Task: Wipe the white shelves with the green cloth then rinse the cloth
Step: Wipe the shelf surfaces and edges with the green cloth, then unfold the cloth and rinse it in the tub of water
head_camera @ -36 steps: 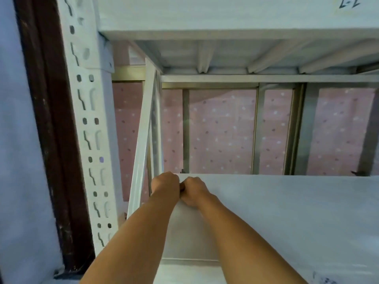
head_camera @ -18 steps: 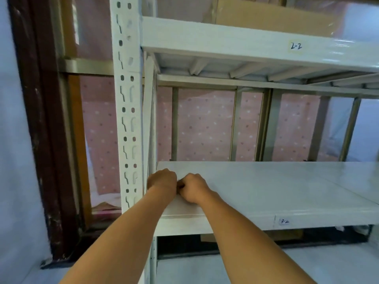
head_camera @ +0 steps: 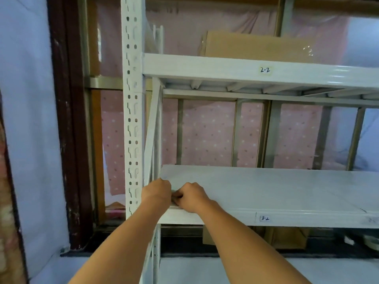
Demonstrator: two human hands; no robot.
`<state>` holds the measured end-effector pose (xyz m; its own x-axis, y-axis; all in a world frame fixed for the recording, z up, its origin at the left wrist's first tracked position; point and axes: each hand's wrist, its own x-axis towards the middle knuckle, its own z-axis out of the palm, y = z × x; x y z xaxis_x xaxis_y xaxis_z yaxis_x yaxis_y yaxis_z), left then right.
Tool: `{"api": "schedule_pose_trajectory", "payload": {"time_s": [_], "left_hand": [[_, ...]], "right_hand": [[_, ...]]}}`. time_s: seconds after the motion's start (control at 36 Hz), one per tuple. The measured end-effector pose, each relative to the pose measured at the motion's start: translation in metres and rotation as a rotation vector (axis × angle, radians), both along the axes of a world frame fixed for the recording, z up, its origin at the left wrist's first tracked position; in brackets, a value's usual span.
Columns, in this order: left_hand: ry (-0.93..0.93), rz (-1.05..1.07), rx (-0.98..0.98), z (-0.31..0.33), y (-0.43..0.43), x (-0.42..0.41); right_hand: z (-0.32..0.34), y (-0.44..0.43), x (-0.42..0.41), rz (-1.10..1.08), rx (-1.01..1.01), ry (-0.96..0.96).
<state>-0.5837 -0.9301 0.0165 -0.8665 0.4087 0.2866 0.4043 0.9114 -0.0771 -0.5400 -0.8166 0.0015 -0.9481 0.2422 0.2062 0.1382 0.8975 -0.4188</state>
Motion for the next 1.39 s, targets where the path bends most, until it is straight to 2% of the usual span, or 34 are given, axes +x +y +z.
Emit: {"api": "schedule_pose_trajectory", "payload": {"time_s": [0.17,0.42,0.5,0.58,0.75,0.83,0.89,0.94,1.03,1.11,1.22,1.39], "left_hand": [[-0.012,0.052,-0.006,0.001,0.003,0.031],[0.069,-0.01,-0.127,-0.003,0.023,0.087],[0.081,-0.084,-0.074,-0.003,0.046,0.113],[0.052,-0.116,0.069,0.005,0.078,0.141],[-0.051,-0.244,0.434,0.037,0.144,0.182],[-0.238,-0.465,0.72,0.052,0.175,0.195],[-0.434,-0.603,0.887,0.06,0.197,0.21],[-0.645,-0.734,0.922,0.065,0.221,0.225],[-0.877,-0.905,0.789,0.065,0.264,0.244],[-0.845,-0.939,0.723,0.059,0.313,0.269],[-0.802,-0.954,0.844,0.054,0.377,0.307],[-0.794,-0.909,1.015,0.063,0.461,0.33]], "right_hand": [[-0.001,0.008,0.033,0.065,-0.036,0.042],[-0.009,0.032,0.094,0.07,0.084,0.115],[0.0,0.064,0.125,0.066,0.078,0.122],[0.011,0.103,0.16,0.044,0.043,0.154],[0.035,0.178,0.22,-0.048,-0.231,0.298],[0.045,0.213,0.252,-0.098,-0.497,0.366],[0.049,0.235,0.275,-0.116,-0.688,0.391],[0.051,0.256,0.298,-0.14,-0.838,0.42],[0.046,0.297,0.334,-0.232,-0.986,0.483],[0.038,0.341,0.369,-0.343,-1.076,0.562],[0.034,0.386,0.411,-0.342,-1.166,0.572],[0.048,0.449,0.442,-0.323,-1.134,0.519]]}}
